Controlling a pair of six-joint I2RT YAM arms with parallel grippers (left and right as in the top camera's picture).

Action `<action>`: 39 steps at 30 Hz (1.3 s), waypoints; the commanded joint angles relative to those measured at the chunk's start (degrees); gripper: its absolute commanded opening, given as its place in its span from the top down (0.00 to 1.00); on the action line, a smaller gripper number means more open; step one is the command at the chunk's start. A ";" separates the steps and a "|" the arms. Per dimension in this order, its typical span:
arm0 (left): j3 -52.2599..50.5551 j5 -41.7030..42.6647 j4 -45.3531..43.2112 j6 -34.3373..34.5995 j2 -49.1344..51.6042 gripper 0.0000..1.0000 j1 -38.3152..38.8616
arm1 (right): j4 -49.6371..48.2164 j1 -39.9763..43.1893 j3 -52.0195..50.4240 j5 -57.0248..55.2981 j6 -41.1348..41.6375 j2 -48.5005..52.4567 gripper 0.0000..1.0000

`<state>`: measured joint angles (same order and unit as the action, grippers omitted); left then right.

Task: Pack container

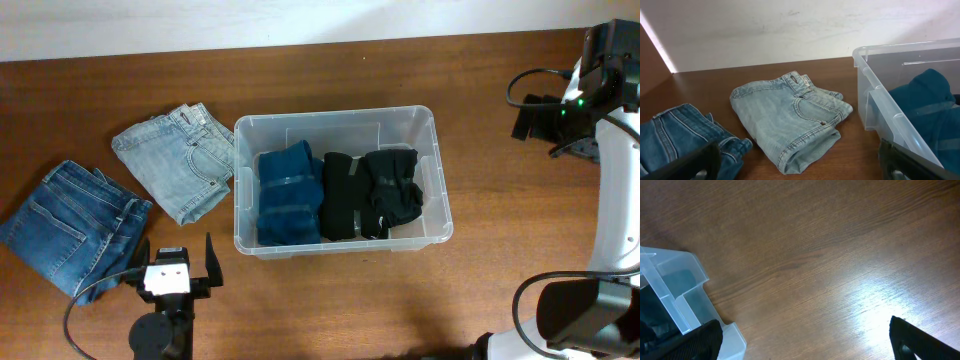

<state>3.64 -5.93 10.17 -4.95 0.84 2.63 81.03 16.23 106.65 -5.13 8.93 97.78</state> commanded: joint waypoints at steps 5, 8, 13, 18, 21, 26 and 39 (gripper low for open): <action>-0.55 0.59 -0.09 -0.52 -0.39 0.00 -0.33 | 0.20 0.35 0.13 -0.72 0.37 0.09 0.01; -0.55 0.59 -0.11 -0.52 -0.39 0.01 -0.33 | 0.20 0.35 0.13 -0.72 0.37 0.09 0.01; -0.55 0.59 -0.76 -0.52 -0.39 0.00 -0.33 | 0.20 0.35 0.13 -0.72 0.35 0.09 0.01; -0.55 -0.55 -0.79 -1.44 -0.39 0.01 -0.33 | 0.20 0.35 0.13 -0.72 0.37 0.09 0.02; -0.55 -1.31 -1.88 -1.38 -0.39 0.01 -0.33 | 0.20 0.35 0.13 -0.72 0.35 0.09 0.02; -0.55 -1.16 -2.84 -1.38 -0.39 0.00 -0.28 | 0.20 0.35 0.13 -0.72 0.37 0.09 0.02; -0.55 -1.11 -3.23 -1.36 -0.39 0.01 -0.28 | 0.20 0.35 0.13 -0.72 0.37 0.09 0.01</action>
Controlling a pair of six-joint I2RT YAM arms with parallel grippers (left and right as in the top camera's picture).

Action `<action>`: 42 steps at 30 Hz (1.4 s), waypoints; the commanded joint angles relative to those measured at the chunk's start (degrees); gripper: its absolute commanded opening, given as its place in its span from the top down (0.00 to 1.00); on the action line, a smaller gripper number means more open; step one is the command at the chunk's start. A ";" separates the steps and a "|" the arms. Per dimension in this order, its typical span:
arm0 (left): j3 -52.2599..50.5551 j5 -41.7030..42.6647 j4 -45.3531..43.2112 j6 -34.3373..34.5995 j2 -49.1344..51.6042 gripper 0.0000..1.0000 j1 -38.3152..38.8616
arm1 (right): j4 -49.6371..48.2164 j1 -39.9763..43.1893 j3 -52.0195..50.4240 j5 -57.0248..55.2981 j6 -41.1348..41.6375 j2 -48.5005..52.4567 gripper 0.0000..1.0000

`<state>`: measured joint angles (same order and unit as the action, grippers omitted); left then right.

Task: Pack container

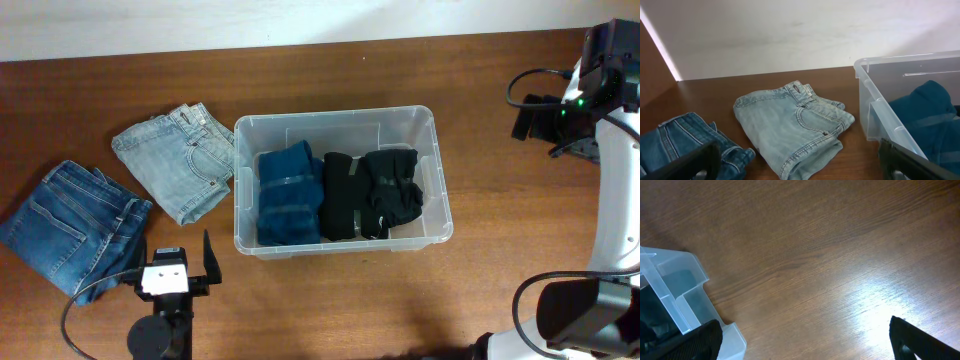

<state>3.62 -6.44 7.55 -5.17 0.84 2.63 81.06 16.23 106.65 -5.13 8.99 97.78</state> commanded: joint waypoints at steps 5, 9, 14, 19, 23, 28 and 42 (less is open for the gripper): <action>-0.15 7.19 -3.50 -1.11 -0.39 0.00 -0.28 | 0.17 0.35 0.13 -0.72 0.31 0.09 0.02; 4.59 11.17 2.29 3.06 0.72 0.00 -0.31 | 0.17 0.35 0.13 -0.72 0.31 0.09 0.01; 22.27 2.75 17.27 1.75 9.88 0.01 -0.35 | 0.17 0.35 0.13 -0.72 0.31 0.09 0.02; 42.80 1.01 28.98 -0.35 25.75 0.01 -0.35 | 0.17 0.35 0.13 -0.72 0.31 0.09 0.01; 58.90 3.10 36.70 -0.33 38.58 0.01 -0.33 | 0.17 0.35 0.13 -0.72 0.31 0.09 0.02; 69.42 5.81 40.13 -0.31 47.15 0.01 -0.33 | 0.17 0.35 0.13 -0.72 0.31 0.09 0.02; 69.68 -3.89 41.07 18.91 66.05 0.00 -1.77 | 0.17 0.35 0.13 -0.72 0.31 0.09 0.02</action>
<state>72.66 -8.14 49.36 7.55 61.19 2.26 81.23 16.21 106.61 -5.15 8.99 97.78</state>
